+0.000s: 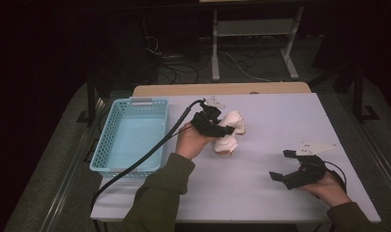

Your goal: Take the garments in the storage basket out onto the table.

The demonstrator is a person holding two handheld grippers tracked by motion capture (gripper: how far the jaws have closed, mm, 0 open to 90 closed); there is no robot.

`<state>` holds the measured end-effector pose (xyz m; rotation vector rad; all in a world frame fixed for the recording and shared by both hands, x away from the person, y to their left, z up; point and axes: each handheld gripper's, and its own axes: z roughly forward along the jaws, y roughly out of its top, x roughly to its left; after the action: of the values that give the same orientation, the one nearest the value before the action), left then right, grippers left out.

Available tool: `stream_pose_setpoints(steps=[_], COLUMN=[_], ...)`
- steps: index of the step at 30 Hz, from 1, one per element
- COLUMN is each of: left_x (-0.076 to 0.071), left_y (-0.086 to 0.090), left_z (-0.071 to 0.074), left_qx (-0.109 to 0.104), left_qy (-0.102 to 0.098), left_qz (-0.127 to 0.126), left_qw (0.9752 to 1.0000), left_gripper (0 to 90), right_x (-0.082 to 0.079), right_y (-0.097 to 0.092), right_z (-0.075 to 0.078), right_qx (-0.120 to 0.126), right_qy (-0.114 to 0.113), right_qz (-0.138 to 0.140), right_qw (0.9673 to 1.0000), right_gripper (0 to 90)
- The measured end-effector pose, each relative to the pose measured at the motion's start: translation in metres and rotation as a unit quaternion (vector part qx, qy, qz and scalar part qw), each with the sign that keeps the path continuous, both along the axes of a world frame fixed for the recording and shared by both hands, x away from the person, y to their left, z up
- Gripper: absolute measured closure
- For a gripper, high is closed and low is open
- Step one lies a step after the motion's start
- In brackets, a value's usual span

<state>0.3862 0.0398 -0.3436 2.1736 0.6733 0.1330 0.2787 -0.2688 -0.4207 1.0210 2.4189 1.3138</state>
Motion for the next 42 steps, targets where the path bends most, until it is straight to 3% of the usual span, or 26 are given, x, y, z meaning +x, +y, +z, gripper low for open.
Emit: stream_pose_setpoints(steps=[2, 8, 23, 29, 36, 42], left_x=[0.001, 0.004, 0.005, 0.005, 0.002, 0.001], left_y=[-0.003, -0.011, -0.027, -0.034, -0.046, -0.05], left_z=[-0.004, -0.016, -0.048, -0.059, -0.068, -0.076], left_qx=[-0.01, -0.009, 0.019, 0.019, 0.037, 0.036], left_qy=[0.007, 0.013, 0.008, 0.006, 0.001, 0.005], left_qz=[0.004, 0.009, 0.015, 0.023, 0.011, 0.012], left_qw=[0.9999, 0.9998, 0.9997, 0.9995, 0.9993, 0.9993], left_gripper=[62.3, 62.3, 60.1, 58.7, 57.4, 56.0], right_x=[0.0, 0.0, 0.0, 0.0, 0.0, 0.0], right_y=[0.0, 0.0, 0.0, 0.001, 0.0, 0.0], right_z=[0.0, 0.0, 0.0, 0.0, 0.0, 0.0], right_qx=[0.001, 0.001, -0.002, -0.002, -0.001, -0.001], right_qy=[0.0, 0.0, 0.002, 0.003, 0.001, 0.003], right_qz=[0.0, 0.0, 0.003, 0.002, 0.002, 0.003], right_qw=[1.0, 1.0, 1.0, 1.0, 1.0, 1.0], right_gripper=[0.0, 0.0, 0.0, 0.0, 0.0, 0.0])
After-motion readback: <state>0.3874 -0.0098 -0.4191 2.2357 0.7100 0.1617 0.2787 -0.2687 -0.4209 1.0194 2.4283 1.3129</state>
